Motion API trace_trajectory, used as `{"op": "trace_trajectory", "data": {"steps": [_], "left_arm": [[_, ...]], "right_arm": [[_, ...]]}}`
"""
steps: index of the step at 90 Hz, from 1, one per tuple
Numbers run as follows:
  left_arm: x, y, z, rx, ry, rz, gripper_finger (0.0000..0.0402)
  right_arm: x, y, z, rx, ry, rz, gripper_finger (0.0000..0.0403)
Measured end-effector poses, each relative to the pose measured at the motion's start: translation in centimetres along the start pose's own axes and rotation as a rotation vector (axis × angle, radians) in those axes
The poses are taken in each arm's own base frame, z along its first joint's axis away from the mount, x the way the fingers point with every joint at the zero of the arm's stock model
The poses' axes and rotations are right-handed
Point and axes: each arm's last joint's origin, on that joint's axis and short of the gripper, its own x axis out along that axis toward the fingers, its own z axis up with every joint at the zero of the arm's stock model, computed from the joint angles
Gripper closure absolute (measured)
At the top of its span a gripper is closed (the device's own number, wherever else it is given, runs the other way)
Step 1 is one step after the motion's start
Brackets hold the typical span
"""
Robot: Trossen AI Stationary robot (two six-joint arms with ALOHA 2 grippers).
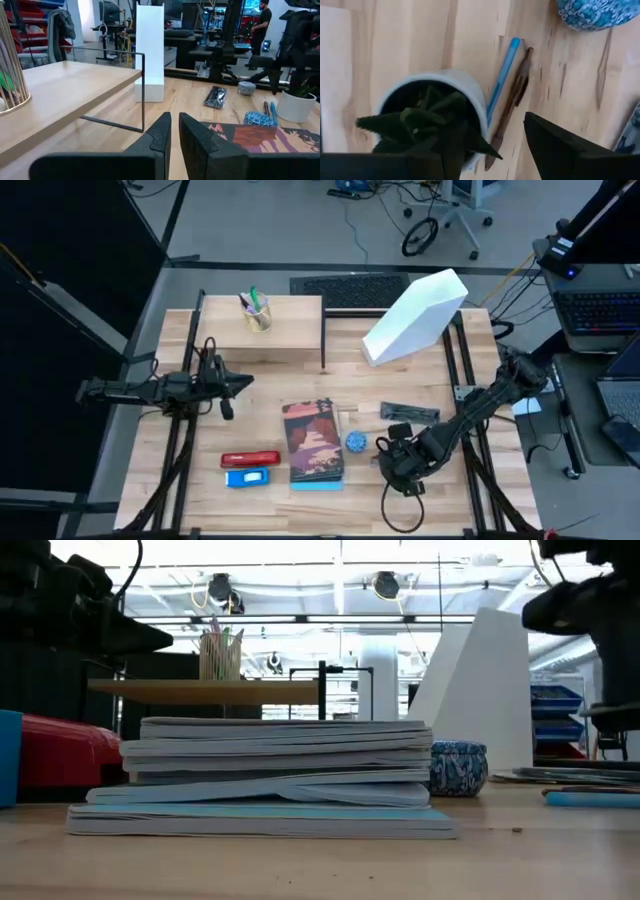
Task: Stock shelves
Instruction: Put the white flower pot to the right side of the shelf
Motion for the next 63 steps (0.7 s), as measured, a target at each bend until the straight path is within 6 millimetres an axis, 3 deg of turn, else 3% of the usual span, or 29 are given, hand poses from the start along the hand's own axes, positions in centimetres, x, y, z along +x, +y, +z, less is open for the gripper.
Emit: {"op": "trace_trajectory", "data": {"steps": [11,36,51,63], "left_arm": [[0.0,0.0,0.0,0.0,0.0,0.0,0.0379],[0.0,0.1,0.0,0.0,-0.002,0.018,0.0379],[0.0,0.1,0.0,0.0,-0.002,0.018,0.0379],[0.0,0.1,0.0,0.001,-0.002,0.018,0.0379]], "right_arm": [[0.5,0.1,0.1,-0.001,0.009,-0.003,0.0268],[1.5,0.5,0.4,0.027,0.046,0.047,0.0385],[0.7,0.2,0.0,0.087,0.058,0.066,0.0388],[-1.6,-0.9,-0.1,0.147,0.038,0.067,0.0395]]}}
